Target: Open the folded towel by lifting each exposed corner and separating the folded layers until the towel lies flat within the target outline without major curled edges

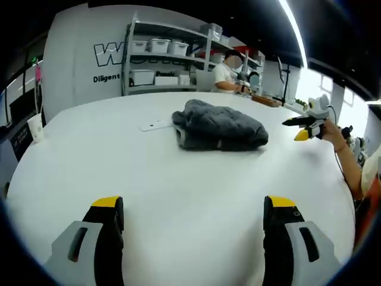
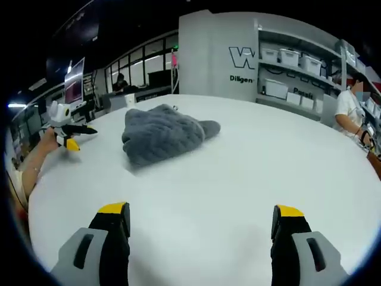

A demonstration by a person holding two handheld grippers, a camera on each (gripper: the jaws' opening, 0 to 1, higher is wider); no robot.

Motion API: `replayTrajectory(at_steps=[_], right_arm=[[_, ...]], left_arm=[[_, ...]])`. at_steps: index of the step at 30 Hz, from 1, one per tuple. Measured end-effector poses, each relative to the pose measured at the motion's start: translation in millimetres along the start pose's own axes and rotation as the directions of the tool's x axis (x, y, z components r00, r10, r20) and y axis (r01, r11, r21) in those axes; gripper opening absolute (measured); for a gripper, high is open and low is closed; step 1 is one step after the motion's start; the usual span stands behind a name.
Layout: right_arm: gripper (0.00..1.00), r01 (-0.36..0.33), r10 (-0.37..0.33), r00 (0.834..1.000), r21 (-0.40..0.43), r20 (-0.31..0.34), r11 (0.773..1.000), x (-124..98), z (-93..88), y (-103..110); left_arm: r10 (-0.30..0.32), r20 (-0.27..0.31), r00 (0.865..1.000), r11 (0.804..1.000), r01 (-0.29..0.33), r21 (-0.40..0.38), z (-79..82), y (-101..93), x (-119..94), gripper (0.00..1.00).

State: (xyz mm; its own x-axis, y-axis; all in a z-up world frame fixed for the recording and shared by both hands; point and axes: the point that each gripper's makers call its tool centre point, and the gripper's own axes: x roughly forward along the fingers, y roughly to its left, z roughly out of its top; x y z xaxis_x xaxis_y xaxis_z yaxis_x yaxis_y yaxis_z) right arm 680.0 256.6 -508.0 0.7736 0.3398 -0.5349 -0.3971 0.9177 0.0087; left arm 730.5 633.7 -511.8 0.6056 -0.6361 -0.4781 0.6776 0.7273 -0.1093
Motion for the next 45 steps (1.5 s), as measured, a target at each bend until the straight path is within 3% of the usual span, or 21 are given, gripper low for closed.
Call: replayTrajectory(at_steps=[17, 26, 36, 45], right_arm=[[1.0, -0.011, 0.01, 1.0, -0.011, -0.018, 1.0, 2, -2.3, 1], [0.99, -0.014, 0.014, 0.999, -0.026, -0.03, 1.0, 2, -3.5, 2], [0.99, -0.006, 0.002, 0.998, -0.054, -0.059, 0.999, 3, -7.6, 3], [0.98, -0.01, 0.005, 0.998, -0.082, -0.066, 0.997, -2, 1.0, 12]], left_arm=[[0.009, 0.022, 1.0, 1.0, -0.009, -0.011, 5.6, 1.2, -3, 0.96], [0.035, 0.019, 0.999, 0.998, -0.034, -0.06, 2.0, 10.6, -3, 0.98], [0.067, 0.008, 0.998, 0.996, -0.067, -0.06, -0.4, 18.7, -7, 0.98], [0.092, 0.024, 0.996, 0.993, -0.09, -0.071, 2.2, 27.9, -18, 0.98]])
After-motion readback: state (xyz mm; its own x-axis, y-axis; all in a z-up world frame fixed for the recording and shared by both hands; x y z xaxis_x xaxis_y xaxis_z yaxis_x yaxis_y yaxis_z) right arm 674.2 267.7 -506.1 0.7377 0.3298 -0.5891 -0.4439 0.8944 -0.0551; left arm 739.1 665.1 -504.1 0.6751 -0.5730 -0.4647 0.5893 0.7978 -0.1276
